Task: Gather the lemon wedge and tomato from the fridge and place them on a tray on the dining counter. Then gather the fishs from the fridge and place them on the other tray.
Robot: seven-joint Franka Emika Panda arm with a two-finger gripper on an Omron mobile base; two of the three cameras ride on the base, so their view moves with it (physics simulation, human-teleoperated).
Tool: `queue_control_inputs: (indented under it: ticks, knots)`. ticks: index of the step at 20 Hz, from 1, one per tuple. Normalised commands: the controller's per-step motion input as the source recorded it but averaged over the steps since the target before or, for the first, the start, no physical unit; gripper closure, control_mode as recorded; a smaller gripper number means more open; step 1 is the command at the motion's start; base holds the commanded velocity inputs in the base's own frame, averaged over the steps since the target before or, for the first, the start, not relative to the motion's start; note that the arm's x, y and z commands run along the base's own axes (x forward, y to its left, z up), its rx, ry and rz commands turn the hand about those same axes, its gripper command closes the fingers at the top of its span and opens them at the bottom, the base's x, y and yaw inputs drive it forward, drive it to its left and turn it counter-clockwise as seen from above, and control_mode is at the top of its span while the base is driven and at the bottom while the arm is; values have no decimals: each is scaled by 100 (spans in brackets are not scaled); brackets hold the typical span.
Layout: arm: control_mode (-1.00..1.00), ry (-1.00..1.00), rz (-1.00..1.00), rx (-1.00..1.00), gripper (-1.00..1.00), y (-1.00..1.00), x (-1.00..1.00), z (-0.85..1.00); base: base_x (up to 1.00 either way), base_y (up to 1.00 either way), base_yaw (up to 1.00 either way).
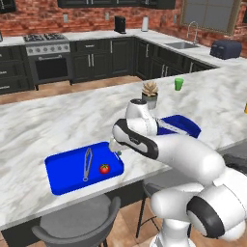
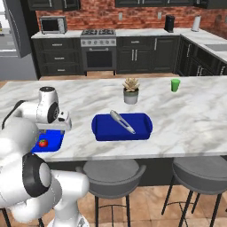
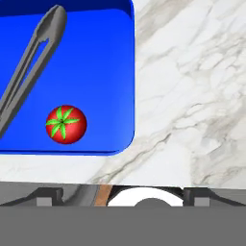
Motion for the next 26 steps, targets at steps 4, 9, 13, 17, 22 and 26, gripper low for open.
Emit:
queue_control_inputs:
  ticks: [4,9,13,17,22,26]
  knots:
    - [-100,0,-1,0,-100,-42,-51,31,0,0,0]
    - [-100,0,0,0,-100,-7,-32,29,0,0,0]
    - [-100,0,0,0,-100,0,-18,15,0,0,0]
    - [-100,0,0,0,-100,0,-6,2,0,0,0]
    - [-100,0,0,0,-100,0,0,0,0,0,0]
    - [-100,0,0,0,-100,0,0,0,0,0,0]
